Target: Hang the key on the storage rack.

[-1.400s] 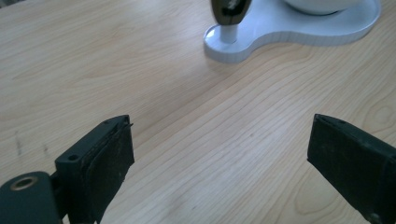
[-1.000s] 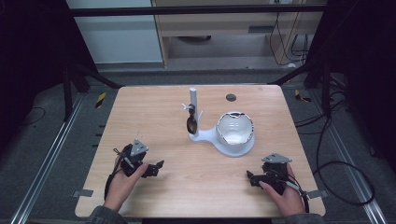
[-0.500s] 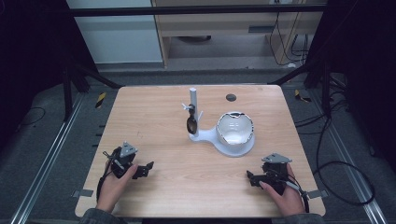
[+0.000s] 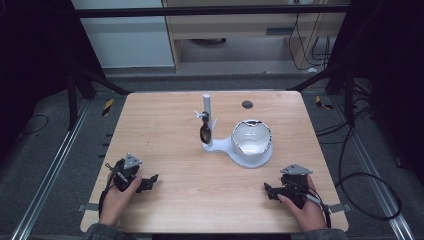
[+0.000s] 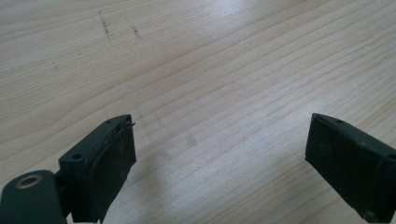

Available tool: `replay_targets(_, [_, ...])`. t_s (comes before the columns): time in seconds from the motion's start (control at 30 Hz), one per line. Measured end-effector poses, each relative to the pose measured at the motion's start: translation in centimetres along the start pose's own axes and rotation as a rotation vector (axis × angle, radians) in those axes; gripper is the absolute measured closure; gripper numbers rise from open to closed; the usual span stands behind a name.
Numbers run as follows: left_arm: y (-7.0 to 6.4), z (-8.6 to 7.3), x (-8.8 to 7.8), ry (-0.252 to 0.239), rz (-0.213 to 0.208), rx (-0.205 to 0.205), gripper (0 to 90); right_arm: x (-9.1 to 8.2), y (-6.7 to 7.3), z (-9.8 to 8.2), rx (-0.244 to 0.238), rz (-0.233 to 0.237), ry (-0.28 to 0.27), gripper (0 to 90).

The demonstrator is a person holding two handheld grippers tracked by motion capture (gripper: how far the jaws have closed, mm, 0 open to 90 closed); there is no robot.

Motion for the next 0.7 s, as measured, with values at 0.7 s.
replay_targets(0.7, [1.2, -0.5, 1.0, 0.004, 0.002, -0.045, 7.1, 0.0, 0.0, 0.0, -0.001, 0.0, 0.0, 0.4])
Point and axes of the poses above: each handheld gripper's, and its own axes: x roughly forward along the jaws, z roughly out of its top, y roughly to its left, the point moved 3 cm from there along x, roughly forward along the jaws, and after that the axes turned 10 degrees about -z, right-handed, at the moved point
